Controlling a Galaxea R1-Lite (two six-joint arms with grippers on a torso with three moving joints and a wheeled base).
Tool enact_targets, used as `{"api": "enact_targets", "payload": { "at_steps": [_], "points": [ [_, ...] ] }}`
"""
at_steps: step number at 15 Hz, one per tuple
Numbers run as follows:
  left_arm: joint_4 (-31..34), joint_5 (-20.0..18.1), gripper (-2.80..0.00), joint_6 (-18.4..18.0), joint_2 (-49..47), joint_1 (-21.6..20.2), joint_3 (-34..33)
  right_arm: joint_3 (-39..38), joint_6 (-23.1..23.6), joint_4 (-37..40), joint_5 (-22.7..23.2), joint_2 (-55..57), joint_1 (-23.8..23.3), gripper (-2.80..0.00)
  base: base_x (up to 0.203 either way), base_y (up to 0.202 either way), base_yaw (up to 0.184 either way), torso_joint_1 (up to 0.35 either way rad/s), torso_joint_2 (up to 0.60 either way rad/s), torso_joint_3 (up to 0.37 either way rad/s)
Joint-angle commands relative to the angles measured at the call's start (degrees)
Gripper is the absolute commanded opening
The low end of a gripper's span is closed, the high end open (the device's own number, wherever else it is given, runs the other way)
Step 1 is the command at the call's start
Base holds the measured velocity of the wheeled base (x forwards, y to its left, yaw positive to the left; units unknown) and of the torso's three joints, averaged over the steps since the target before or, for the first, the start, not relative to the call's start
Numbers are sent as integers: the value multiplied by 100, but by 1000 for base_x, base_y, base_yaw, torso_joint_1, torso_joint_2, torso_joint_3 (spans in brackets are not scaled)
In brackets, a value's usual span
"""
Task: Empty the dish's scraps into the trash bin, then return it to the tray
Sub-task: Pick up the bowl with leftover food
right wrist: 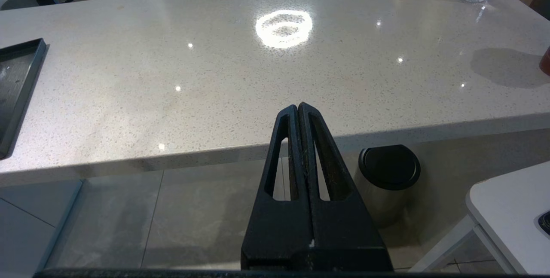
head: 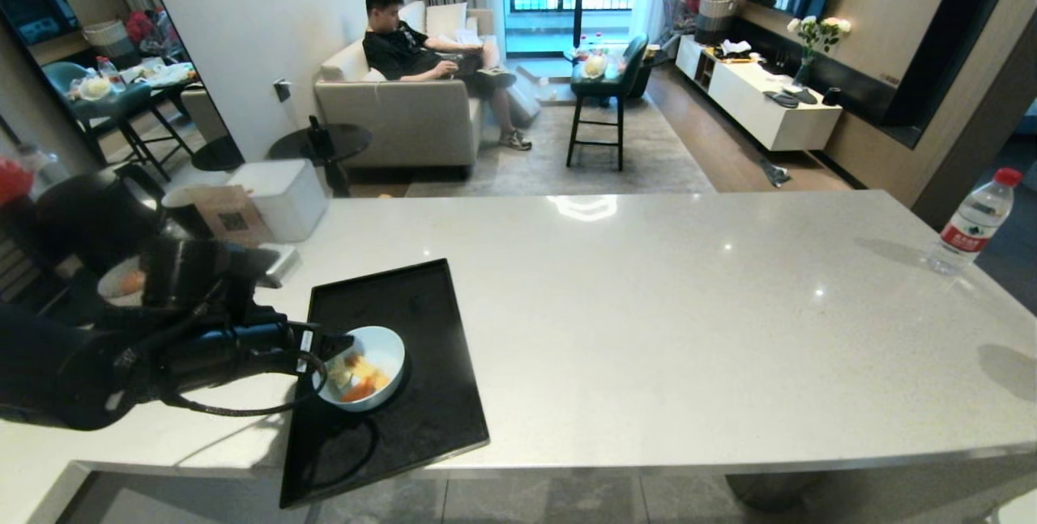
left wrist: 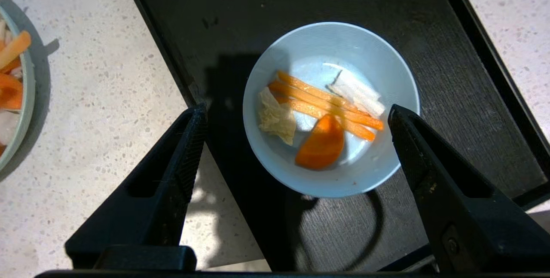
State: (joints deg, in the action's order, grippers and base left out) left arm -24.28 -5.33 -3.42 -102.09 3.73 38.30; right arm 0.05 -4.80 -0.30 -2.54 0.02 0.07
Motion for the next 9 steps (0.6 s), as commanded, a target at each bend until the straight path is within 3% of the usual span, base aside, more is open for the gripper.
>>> {"api": "enact_targets", "payload": {
  "at_steps": [1,9],
  "points": [
    [-32,-12,0,-1,-193,-39,57,-2,-3,1,-1,-2,1,-280,0,0,0,0,0,0],
    [-6,-21,0,-25,-366,-399,226,-5,-3,-5,-1,-2,1,-280,0,0,0,0,0,0]
  ]
}}
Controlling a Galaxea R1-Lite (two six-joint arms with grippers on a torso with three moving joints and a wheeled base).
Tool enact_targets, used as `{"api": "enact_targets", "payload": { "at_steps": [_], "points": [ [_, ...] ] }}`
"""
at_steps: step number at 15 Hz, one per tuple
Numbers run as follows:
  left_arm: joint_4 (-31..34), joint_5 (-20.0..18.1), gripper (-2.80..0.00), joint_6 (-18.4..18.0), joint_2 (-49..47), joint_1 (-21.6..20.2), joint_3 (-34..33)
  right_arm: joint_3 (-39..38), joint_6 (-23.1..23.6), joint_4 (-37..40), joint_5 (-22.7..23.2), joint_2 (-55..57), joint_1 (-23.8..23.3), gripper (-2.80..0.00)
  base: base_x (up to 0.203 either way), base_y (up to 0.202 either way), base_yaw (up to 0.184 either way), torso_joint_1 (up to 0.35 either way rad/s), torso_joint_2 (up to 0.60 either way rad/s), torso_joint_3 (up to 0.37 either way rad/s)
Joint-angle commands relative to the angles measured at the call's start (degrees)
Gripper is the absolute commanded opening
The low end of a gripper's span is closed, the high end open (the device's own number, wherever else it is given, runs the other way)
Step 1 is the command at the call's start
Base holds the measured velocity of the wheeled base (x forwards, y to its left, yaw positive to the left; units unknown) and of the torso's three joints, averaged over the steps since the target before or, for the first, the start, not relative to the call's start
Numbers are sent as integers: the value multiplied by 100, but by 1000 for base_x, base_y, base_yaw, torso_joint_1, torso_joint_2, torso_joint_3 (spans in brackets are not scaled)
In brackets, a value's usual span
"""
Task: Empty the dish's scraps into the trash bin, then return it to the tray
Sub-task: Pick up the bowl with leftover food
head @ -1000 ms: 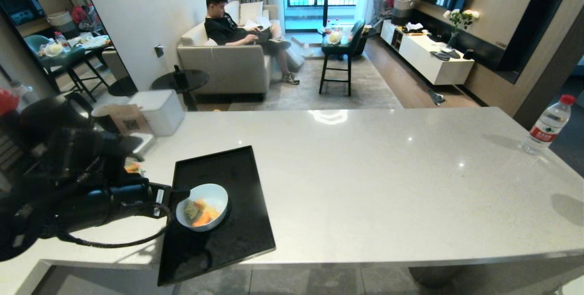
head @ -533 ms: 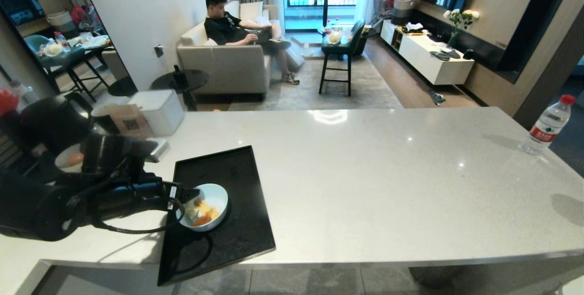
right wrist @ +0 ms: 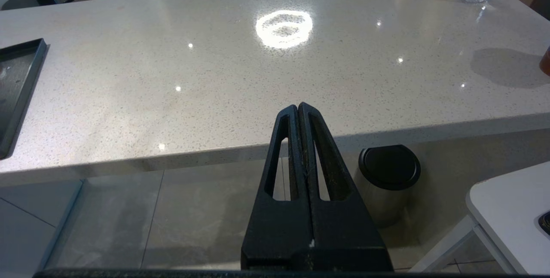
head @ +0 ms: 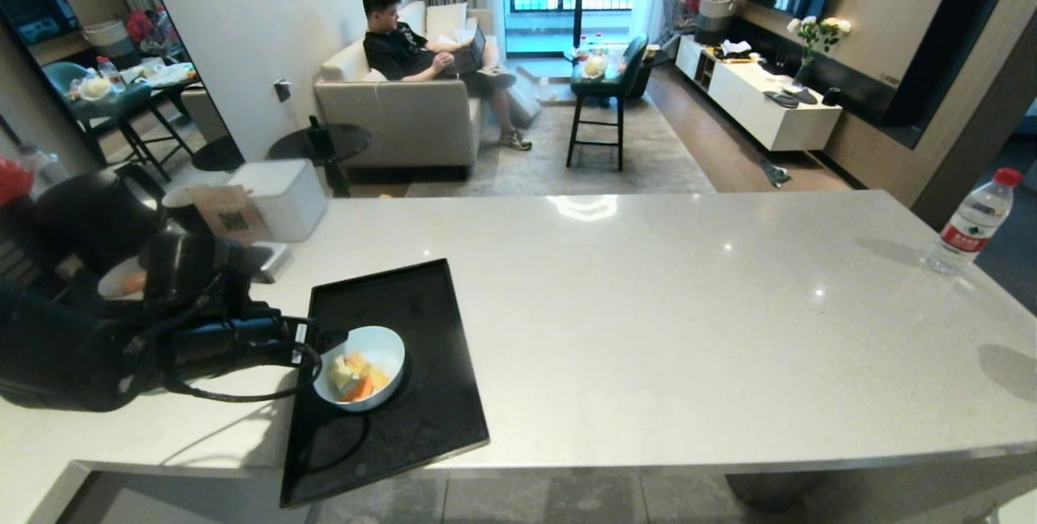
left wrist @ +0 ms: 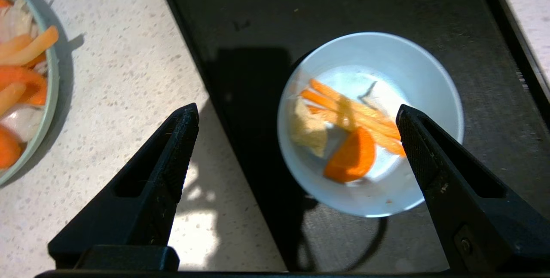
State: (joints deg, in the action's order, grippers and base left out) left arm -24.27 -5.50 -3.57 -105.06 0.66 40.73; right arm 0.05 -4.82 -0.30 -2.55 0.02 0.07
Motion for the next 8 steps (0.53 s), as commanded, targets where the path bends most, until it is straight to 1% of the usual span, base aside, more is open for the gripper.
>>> {"api": "enact_targets", "payload": {
  "at_steps": [1,3,8],
  "points": [
    [-7,-4,0,-20,-108,-159,-35,-5,-2,-5,0,-2,1,-280,0,0,0,0,0,0],
    [1,-10,0,-204,-207,-335,-91,-1,-2,0,0,-2,1,-280,0,0,0,0,0,0],
    [-15,-57,0,-240,-382,-373,-212,-5,-2,-5,0,-2,1,-280,0,0,0,0,0,0]
  ]
}}
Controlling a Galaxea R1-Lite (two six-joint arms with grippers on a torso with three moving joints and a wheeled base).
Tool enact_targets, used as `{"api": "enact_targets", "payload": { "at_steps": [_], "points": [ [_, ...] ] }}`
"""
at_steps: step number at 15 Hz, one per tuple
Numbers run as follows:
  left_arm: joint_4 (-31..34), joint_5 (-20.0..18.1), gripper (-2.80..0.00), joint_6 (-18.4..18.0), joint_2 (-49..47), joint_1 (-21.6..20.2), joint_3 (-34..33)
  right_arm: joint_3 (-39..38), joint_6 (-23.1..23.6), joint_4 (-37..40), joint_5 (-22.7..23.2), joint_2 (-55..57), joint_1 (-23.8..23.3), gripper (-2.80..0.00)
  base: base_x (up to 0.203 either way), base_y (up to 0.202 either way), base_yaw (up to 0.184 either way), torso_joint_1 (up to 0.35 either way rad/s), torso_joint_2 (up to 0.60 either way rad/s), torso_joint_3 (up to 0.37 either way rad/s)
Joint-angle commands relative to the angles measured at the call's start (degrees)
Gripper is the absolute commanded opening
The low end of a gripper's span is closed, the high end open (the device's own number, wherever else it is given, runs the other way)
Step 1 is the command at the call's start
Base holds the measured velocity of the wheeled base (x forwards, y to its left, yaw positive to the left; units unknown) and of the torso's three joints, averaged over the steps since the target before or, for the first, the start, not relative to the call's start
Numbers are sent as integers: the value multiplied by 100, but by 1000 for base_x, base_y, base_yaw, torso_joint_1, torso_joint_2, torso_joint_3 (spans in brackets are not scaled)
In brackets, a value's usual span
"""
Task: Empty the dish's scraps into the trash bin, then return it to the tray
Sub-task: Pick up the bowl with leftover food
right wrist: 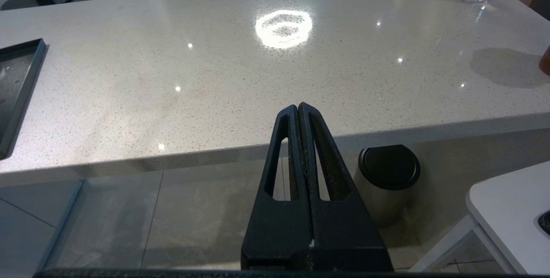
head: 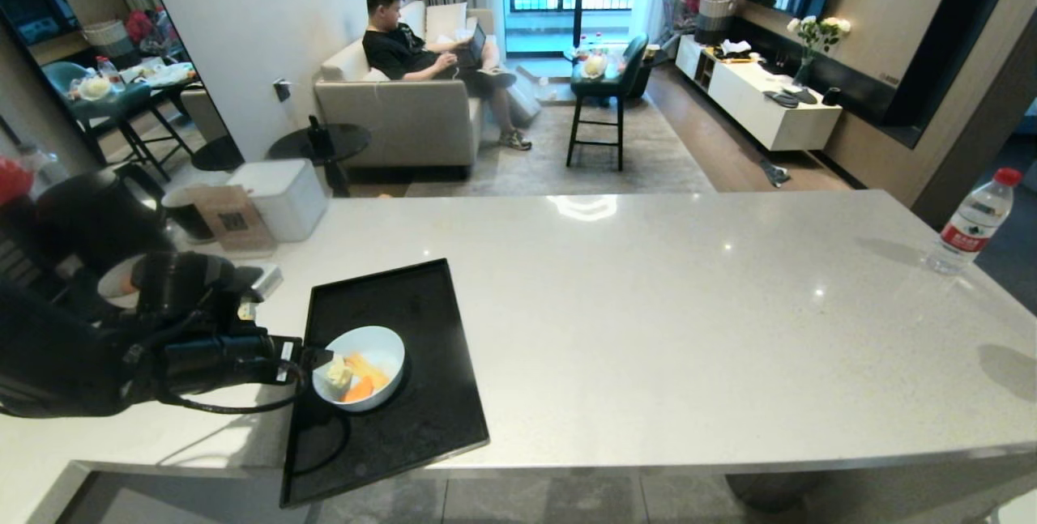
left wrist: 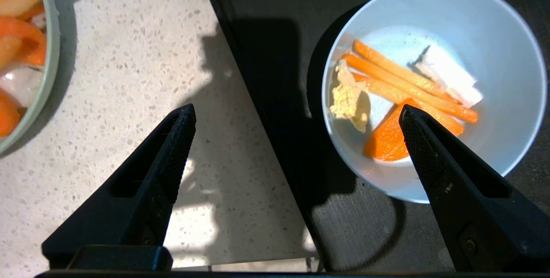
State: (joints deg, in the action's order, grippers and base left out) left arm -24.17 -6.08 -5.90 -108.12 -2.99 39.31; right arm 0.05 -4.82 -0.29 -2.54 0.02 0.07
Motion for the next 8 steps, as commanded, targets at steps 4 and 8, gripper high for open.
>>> {"api": "enact_targets", "payload": {
  "at_steps": [4,8],
  "points": [
    [-20,28,0,-7,-96,-16,-306,4,-2,-1,-1,-2,1,-280,0,0,0,0,0,0],
    [-53,28,0,-33,-334,-9,-275,3,-2,-6,-1,-2,1,-280,0,0,0,0,0,0]
  ]
}}
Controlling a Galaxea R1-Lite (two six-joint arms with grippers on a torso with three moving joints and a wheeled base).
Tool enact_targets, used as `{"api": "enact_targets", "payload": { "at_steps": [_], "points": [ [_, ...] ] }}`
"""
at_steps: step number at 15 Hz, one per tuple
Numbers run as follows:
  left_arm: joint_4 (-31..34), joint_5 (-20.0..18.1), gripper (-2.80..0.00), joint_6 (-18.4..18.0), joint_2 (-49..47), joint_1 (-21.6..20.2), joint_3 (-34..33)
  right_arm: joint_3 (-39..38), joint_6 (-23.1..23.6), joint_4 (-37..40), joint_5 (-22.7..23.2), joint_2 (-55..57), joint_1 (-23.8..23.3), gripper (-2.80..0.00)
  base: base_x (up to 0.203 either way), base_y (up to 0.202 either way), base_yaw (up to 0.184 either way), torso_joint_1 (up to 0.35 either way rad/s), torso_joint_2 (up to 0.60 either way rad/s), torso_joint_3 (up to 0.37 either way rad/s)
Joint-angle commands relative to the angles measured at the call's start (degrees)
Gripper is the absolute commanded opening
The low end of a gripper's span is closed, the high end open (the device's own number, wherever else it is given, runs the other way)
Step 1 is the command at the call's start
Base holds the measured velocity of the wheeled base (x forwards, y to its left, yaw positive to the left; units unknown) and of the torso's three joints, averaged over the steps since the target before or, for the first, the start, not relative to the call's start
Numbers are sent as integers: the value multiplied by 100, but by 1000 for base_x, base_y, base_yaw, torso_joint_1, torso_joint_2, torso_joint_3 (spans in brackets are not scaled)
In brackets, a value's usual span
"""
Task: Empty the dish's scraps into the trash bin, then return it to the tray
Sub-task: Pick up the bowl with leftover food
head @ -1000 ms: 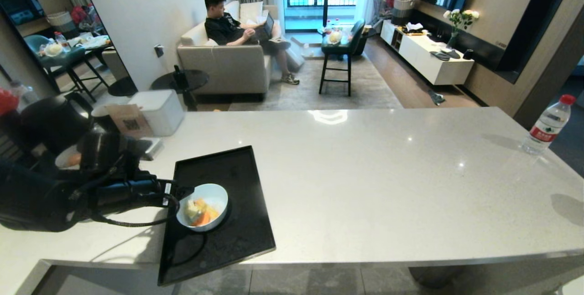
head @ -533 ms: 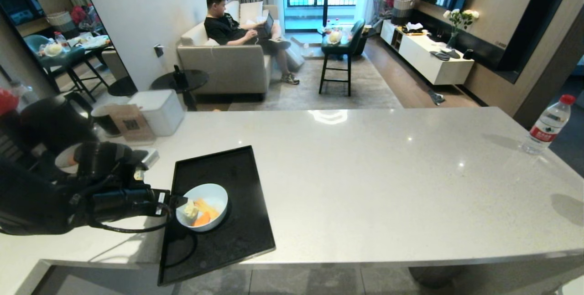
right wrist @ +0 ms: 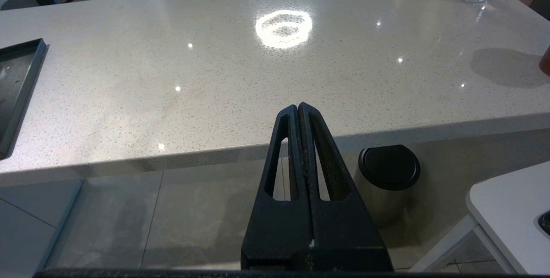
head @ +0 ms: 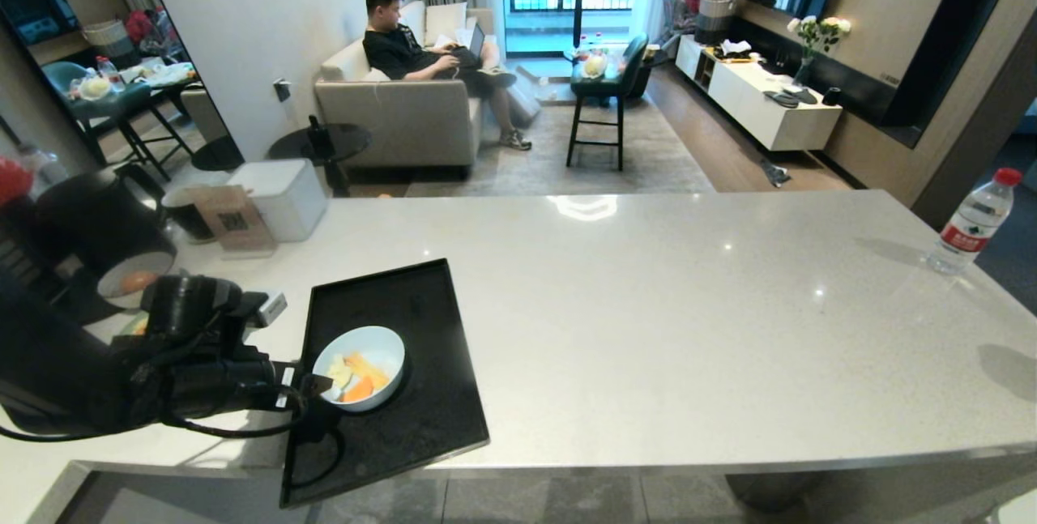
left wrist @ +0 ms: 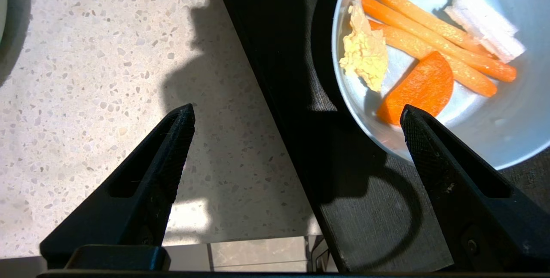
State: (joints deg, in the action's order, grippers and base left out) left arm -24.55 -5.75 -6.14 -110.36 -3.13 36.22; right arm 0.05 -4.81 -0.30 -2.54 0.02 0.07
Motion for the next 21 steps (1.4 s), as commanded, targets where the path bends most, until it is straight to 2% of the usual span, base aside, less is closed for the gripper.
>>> {"api": "enact_targets", "payload": {
  "at_steps": [1,9,10,14,18,21],
  "points": [
    [-15,-5,0,-15,-145,6,44,4,-2,-5,-1,-2,1,-280,0,0,0,0,0,0],
    [-13,23,0,-41,-398,69,195,-5,-2,-2,-1,-2,1,-280,0,0,0,0,0,0],
    [6,68,0,-143,-427,76,271,-1,-2,0,-1,-2,1,-280,0,0,0,0,0,0],
    [64,457,0,-159,-598,163,595,4,-2,-5,-1,-2,1,-280,0,0,0,0,0,0],
    [863,897,0,-153,-584,241,998,3,-2,-5,-1,-2,1,-280,0,0,0,0,0,0],
    [926,945,0,-159,-592,243,1036,-5,-2,-5,-1,-2,1,-280,0,0,0,0,0,0]
  ]
}}
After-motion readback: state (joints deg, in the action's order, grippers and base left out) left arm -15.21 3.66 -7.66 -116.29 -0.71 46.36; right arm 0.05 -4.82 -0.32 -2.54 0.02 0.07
